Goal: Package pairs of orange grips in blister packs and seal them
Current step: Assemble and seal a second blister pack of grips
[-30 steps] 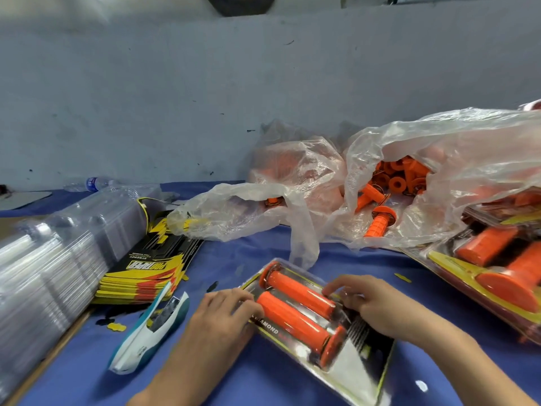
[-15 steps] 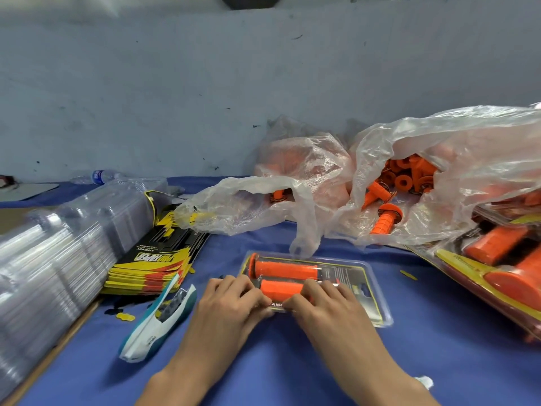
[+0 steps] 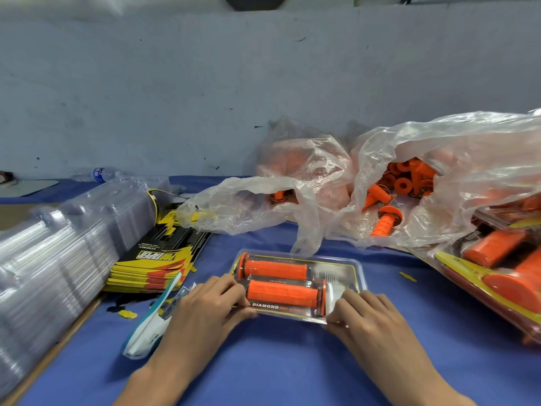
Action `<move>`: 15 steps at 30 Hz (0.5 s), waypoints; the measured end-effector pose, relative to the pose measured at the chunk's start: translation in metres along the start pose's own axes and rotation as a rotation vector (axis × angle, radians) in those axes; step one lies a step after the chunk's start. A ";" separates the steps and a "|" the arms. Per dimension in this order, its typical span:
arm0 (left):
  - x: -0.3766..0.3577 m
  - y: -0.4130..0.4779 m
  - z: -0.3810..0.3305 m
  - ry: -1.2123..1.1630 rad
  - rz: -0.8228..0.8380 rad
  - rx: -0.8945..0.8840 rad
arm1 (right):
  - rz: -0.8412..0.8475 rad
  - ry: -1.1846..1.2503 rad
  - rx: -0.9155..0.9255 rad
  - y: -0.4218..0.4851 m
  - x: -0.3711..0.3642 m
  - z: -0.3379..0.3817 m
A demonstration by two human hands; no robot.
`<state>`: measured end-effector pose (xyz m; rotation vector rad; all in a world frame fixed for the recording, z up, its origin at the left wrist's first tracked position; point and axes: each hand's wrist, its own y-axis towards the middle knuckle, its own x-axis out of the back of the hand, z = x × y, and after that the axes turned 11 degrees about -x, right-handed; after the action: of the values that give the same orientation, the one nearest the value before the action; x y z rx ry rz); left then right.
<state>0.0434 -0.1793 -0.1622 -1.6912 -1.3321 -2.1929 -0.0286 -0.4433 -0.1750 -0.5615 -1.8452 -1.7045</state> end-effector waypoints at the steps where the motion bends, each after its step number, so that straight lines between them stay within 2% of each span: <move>1: 0.001 -0.001 0.001 0.005 0.002 0.009 | 0.008 0.002 -0.016 -0.001 0.001 -0.004; 8: 0.002 -0.003 0.000 0.017 0.036 0.034 | 0.047 0.074 0.022 -0.005 0.003 -0.013; 12: 0.010 -0.010 0.006 0.079 0.010 0.018 | 0.107 0.200 -0.027 -0.008 0.005 -0.017; 15: 0.022 -0.022 0.013 0.238 -0.016 0.244 | 0.189 0.307 -0.082 -0.011 0.005 -0.018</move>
<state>0.0332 -0.1472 -0.1568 -1.2947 -1.4796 -2.0601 -0.0375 -0.4629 -0.1790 -0.4614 -1.4662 -1.6422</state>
